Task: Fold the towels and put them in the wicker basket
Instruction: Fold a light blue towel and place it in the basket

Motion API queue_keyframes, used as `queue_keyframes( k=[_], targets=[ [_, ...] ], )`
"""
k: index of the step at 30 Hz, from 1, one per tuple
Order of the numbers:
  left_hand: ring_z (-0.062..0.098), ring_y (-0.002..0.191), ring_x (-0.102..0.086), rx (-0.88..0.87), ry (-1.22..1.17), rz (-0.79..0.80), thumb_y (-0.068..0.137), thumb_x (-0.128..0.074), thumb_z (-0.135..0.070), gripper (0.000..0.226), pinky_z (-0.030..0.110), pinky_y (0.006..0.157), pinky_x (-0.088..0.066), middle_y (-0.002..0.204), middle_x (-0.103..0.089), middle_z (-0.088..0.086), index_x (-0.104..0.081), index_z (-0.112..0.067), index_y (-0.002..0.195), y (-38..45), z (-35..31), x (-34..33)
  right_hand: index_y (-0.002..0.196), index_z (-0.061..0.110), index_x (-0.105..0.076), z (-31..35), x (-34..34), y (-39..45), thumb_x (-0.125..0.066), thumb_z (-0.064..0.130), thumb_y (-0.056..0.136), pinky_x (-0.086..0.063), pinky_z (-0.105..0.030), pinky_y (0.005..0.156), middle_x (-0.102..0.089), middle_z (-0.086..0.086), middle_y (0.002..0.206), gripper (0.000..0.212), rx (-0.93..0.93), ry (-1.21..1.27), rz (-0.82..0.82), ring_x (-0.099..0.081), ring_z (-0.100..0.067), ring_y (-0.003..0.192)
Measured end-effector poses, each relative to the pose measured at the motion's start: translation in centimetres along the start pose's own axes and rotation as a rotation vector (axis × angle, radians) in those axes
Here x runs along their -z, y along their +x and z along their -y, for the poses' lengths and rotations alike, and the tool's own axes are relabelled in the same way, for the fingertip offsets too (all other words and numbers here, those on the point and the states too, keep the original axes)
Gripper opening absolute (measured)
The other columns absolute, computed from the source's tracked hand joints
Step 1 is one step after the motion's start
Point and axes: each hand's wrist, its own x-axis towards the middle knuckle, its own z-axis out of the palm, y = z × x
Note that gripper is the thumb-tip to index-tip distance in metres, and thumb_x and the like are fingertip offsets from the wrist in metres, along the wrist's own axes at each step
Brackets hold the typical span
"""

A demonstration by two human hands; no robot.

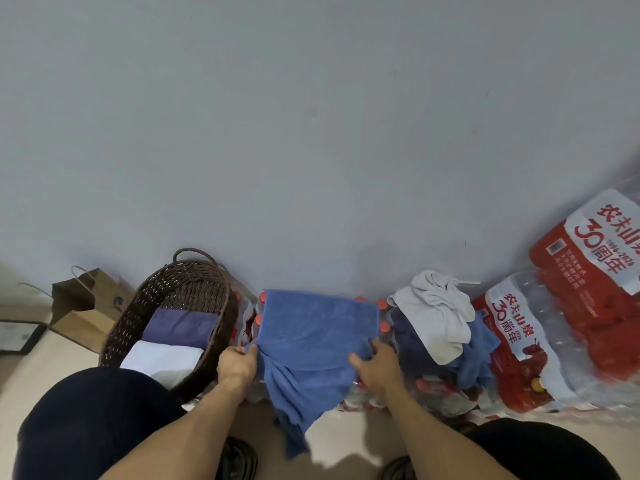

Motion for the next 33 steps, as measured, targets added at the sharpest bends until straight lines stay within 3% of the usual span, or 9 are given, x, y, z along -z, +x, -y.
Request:
queue_keyframes(
  k=[3,10,14,18,20,23,26,29,33],
  targets=[
    [0.04,0.091,-0.062,-0.016,-0.02,0.001,0.094,-0.061,-0.025,0.027,0.046,0.086,-0.053,0.082,-0.061,0.017,-0.055,-0.004,0.077,0.1,-0.3,-0.1,0.064,0.01,-0.051,0.5,1.2,1.3,-0.068,0.014,0.084,-0.035,-0.026,0.051,-0.048,-0.001,0.061,0.026,-0.044,0.191,-0.147,-0.041,-0.016,0.062],
    [0.035,0.092,-0.059,-0.154,0.263,0.034,0.097,-0.055,-0.029,0.023,0.041,0.083,-0.047,0.089,-0.056,0.012,-0.051,-0.007,0.093,-0.2,-0.5,0.3,0.084,0.0,-0.063,-1.2,1.5,1.4,-0.061,0.039,0.094,-0.042,-0.03,0.059,-0.061,-0.007,0.075,0.041,-0.263,0.082,-0.037,-0.055,-0.023,0.07],
    [0.032,0.087,-0.061,-0.167,0.395,0.088,0.096,-0.056,-0.032,0.026,0.037,0.073,-0.047,0.092,-0.061,0.013,-0.058,-0.006,0.094,0.1,0.0,0.4,0.106,-0.003,-0.069,-1.6,2.7,2.1,-0.067,0.016,0.092,-0.052,-0.042,0.089,-0.066,-0.017,0.102,0.025,-0.38,0.174,-0.019,-0.062,-0.034,0.099],
    [0.023,0.074,-0.059,-0.143,0.385,0.097,0.096,-0.057,-0.033,0.026,0.035,0.063,-0.049,0.086,-0.064,0.011,-0.06,-0.008,0.088,0.3,0.3,0.2,0.1,0.004,-0.068,-1.9,3.2,1.7,-0.065,0.001,0.086,-0.046,-0.033,0.081,-0.066,-0.014,0.107,0.014,-0.407,0.117,-0.083,-0.056,-0.028,0.093],
    [0.028,0.081,-0.063,-0.09,0.344,0.104,0.094,-0.06,-0.03,0.022,0.039,0.072,-0.055,0.087,-0.064,0.012,-0.062,-0.008,0.09,0.5,0.5,0.1,0.101,0.001,-0.066,-2.2,2.8,1.0,-0.06,-0.002,0.084,-0.044,-0.031,0.082,-0.066,-0.017,0.109,0.018,-0.393,-0.014,-0.092,-0.056,-0.03,0.093],
    [0.035,0.094,-0.064,-0.022,0.296,0.134,0.091,-0.066,-0.025,0.024,0.042,0.087,-0.054,0.096,-0.067,0.017,-0.065,-0.002,0.097,0.7,0.9,-0.3,0.098,0.011,-0.062,-1.6,1.5,-0.6,-0.059,0.004,0.082,-0.042,-0.027,0.072,-0.063,-0.008,0.101,0.018,-0.203,-0.27,-0.08,-0.06,-0.028,0.089],
    [0.036,0.097,-0.063,0.024,0.211,0.127,0.089,-0.069,-0.024,0.02,0.045,0.09,-0.053,0.097,-0.066,0.017,-0.06,-0.006,0.086,0.6,1.2,-0.5,0.095,0.017,-0.066,-0.9,-0.8,-1.5,-0.058,0.008,0.084,-0.047,-0.025,0.081,-0.06,0.002,0.093,0.016,0.106,-0.381,0.156,-0.063,-0.021,0.094],
    [0.036,0.094,-0.065,0.008,0.203,0.104,0.086,-0.073,-0.024,0.025,0.044,0.088,-0.054,0.093,-0.067,0.019,-0.055,-0.01,0.074,0.6,1.5,-0.3,0.114,0.009,-0.068,-1.1,-3.2,-1.5,-0.061,0.012,0.087,-0.043,-0.029,0.097,-0.061,-0.007,0.111,0.028,0.341,-0.474,0.421,-0.058,-0.023,0.108],
    [0.027,0.081,-0.061,-0.012,0.218,0.126,0.078,-0.081,-0.026,0.031,0.035,0.078,-0.053,0.088,-0.065,0.013,-0.053,-0.015,0.07,0.1,2.6,0.2,0.132,0.016,-0.055,-2.4,-5.1,-0.9,-0.058,0.032,0.088,-0.033,-0.032,0.103,-0.048,-0.003,0.13,0.047,0.476,-0.762,0.409,-0.042,-0.027,0.121]
  ],
)
